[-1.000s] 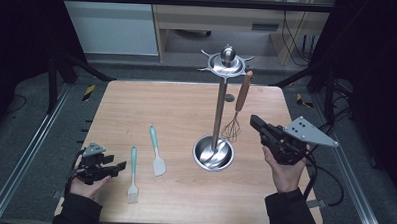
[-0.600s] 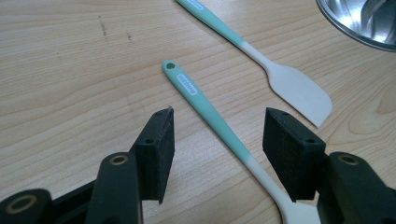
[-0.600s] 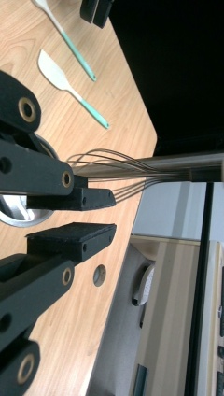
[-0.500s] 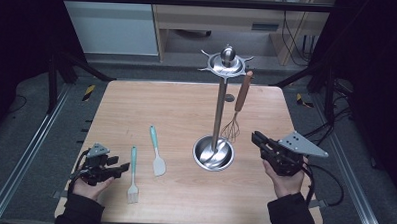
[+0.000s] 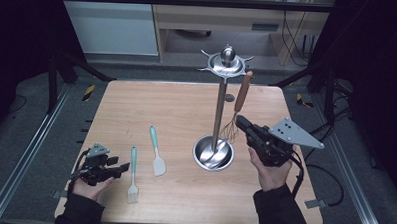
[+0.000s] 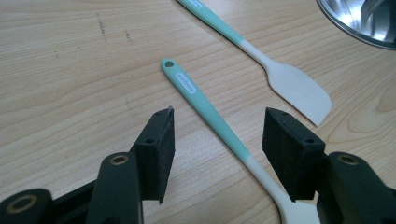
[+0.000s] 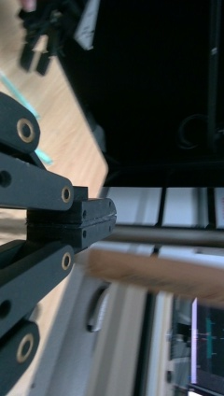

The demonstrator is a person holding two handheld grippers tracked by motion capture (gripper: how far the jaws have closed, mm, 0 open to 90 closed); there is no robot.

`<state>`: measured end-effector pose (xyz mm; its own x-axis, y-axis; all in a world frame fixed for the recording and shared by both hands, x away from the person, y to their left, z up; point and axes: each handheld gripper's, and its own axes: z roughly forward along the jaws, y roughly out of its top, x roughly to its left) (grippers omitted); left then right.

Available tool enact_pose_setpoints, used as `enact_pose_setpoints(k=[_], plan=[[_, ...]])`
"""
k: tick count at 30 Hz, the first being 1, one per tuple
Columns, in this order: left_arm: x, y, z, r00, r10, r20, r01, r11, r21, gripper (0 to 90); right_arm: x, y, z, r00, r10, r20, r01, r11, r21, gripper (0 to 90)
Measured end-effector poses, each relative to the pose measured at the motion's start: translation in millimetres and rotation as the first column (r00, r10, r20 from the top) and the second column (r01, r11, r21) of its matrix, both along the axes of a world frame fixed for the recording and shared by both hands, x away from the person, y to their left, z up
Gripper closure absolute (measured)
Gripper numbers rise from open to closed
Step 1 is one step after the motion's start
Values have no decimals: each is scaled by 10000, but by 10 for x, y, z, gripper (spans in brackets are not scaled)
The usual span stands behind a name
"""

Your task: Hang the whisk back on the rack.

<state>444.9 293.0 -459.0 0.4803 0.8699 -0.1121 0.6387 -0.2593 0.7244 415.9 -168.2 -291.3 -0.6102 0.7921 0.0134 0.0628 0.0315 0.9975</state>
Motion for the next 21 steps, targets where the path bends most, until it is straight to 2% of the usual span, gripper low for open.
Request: enact_pose_setpoints(k=[5,11,17,21], plan=[[0,3,-2,10000,5,10,-5,10000,-8,438,17,157,249,9993,-57,375,52,9999,136,900],[2,4,-4,10000,10,18,-10,10000,-12,438,73,174,462,9982,-138,585,119,9994,323,900],[4,6,-5,10000,0,5,0,10000,-26,438,121,185,628,9966,-179,805,142,9989,453,900],[5,10,-6,10000,8,7,-8,10000,-37,439,138,243,676,9959,-58,906,27,9994,341,900]])
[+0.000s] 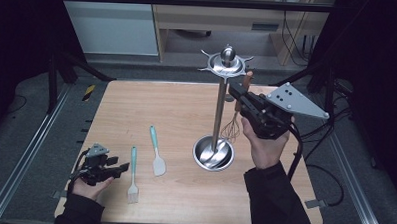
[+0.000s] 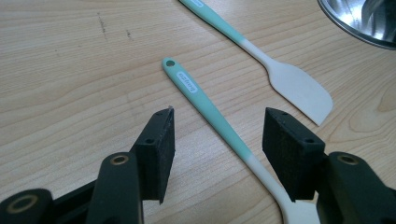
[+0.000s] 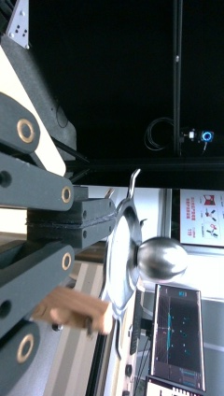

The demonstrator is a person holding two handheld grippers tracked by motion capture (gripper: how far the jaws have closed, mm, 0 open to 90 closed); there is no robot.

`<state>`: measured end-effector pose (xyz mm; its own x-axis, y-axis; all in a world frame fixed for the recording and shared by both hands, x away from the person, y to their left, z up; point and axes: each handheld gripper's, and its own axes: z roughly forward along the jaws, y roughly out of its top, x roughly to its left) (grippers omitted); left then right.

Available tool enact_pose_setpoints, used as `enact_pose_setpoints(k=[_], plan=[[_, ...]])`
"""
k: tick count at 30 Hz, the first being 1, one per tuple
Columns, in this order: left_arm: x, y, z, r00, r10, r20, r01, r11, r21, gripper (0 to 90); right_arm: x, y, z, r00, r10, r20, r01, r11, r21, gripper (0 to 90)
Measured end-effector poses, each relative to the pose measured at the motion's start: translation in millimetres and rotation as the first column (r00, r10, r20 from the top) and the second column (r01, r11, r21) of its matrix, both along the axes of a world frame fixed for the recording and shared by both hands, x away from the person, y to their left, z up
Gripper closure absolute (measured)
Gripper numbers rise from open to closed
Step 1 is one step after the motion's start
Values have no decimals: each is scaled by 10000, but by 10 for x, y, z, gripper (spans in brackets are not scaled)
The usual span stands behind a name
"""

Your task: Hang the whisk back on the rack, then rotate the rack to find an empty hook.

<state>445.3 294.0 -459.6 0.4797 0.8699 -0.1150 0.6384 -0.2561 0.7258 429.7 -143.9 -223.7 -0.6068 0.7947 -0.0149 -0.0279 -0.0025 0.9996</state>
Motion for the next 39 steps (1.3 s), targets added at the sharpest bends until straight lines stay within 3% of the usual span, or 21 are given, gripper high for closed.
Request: enact_pose_setpoints(k=[17,25,31,39], plan=[[3,11,-1,10000,-22,-65,22,10000,-37,439,35,266,12,9996,291,2,-290,9985,-469,900],[13,29,-9,10000,24,-61,-24,9999,-118,438,-85,-36,31,9997,116,204,-112,9997,-194,900],[11,16,-11,10000,13,-99,-14,10000,-73,439,-174,-325,65,9984,-454,339,455,9990,-29,900],[23,27,-18,9999,18,-149,-20,9999,-150,438,-32,-475,2,9956,-934,-41,934,9956,75,900]])
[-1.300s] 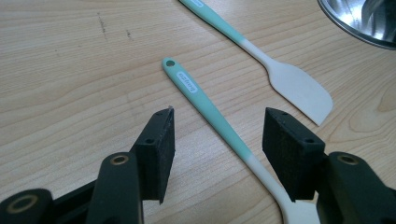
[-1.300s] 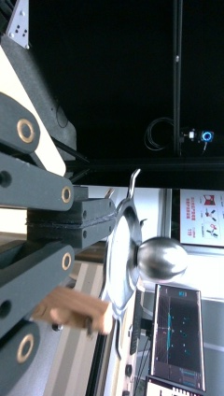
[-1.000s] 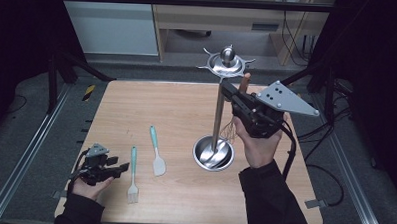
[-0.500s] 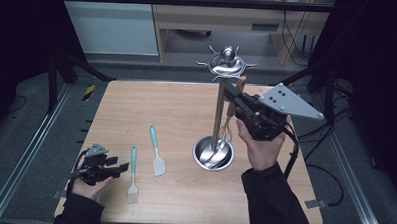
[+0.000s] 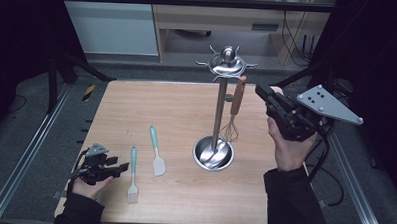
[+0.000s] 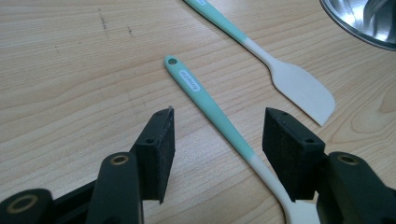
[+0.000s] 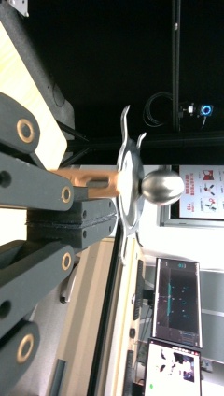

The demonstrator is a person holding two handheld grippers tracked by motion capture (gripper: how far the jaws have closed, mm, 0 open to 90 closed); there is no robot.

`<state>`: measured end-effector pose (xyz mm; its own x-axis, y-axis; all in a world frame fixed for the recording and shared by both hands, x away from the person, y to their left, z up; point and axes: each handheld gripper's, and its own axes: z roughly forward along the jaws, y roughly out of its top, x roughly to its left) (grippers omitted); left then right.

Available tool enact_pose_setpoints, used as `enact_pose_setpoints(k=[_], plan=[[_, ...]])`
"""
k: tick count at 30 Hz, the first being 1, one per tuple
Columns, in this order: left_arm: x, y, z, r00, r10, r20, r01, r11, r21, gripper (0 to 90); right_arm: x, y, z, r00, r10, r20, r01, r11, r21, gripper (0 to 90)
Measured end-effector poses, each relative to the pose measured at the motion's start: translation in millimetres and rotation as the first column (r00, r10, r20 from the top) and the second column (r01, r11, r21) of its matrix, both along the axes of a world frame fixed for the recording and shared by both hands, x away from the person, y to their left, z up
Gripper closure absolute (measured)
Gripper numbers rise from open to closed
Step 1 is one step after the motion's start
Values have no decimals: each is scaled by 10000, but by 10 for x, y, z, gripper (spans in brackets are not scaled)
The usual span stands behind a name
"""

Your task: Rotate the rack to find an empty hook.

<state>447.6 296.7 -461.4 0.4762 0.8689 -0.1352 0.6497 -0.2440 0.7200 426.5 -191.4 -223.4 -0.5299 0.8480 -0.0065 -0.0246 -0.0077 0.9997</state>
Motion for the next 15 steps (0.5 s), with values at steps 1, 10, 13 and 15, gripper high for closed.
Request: enact_pose_setpoints(k=[1,10,13,15], plan=[[1,6,1,10000,-15,-11,16,10000,27,438,27,6,-12,10000,19,-70,-19,10000,26,900],[-5,3,6,10000,-46,20,46,10000,50,438,80,171,-2,9994,330,-121,-333,9991,-257,900],[-2,5,5,10000,-24,-3,25,10000,46,438,64,171,10,9992,389,-72,-391,9989,-277,900],[-5,4,8,10000,-16,30,16,10000,78,438,53,173,13,9991,417,-89,-419,9987,-302,900]])
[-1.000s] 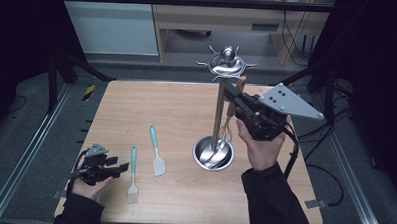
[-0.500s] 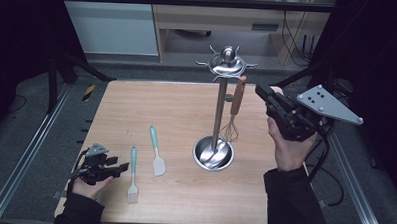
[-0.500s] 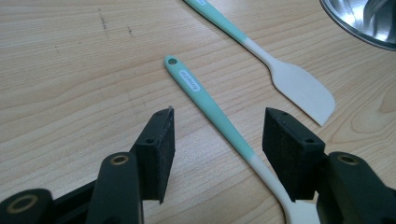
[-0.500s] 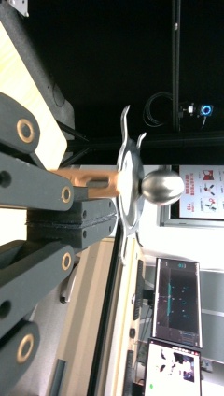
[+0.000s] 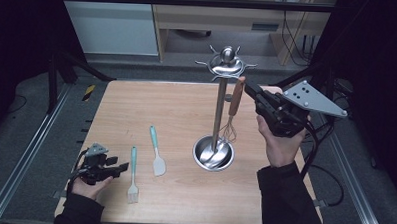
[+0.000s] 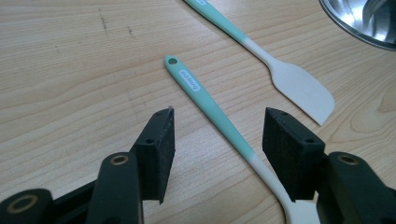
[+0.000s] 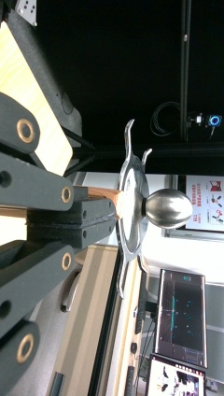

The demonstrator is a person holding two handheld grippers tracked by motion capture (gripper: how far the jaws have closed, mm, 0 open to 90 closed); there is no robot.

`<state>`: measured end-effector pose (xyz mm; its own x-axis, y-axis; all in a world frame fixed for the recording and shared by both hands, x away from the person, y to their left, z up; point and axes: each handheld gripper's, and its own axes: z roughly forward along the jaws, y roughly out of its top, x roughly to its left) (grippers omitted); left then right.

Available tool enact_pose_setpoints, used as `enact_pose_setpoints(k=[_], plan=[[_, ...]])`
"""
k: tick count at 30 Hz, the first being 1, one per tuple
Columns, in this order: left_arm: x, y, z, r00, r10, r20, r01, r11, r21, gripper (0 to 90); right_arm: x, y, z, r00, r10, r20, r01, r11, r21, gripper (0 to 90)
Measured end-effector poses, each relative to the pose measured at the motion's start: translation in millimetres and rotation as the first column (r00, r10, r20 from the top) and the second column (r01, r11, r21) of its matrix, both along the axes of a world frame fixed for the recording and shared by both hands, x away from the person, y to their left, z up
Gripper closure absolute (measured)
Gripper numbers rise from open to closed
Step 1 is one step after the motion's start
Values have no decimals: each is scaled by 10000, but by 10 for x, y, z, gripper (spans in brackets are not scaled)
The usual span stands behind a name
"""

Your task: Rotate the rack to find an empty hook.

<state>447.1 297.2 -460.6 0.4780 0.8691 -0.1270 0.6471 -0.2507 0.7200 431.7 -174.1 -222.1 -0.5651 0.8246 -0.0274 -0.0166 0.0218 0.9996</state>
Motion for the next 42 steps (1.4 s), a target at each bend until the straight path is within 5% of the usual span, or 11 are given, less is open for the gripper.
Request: enact_pose_setpoints(k=[18,31,42], plan=[[-5,-11,2,10000,-23,27,23,10000,10,438,-61,218,-6,9982,597,82,-593,9974,-406,900],[1,-11,-3,10000,-11,0,11,10000,55,438,34,-211,-72,9936,-1103,-242,1110,9934,299,900],[4,4,-4,10000,-19,-41,19,10000,-7,438,296,-218,8,9967,-781,-203,785,9966,232,900]])
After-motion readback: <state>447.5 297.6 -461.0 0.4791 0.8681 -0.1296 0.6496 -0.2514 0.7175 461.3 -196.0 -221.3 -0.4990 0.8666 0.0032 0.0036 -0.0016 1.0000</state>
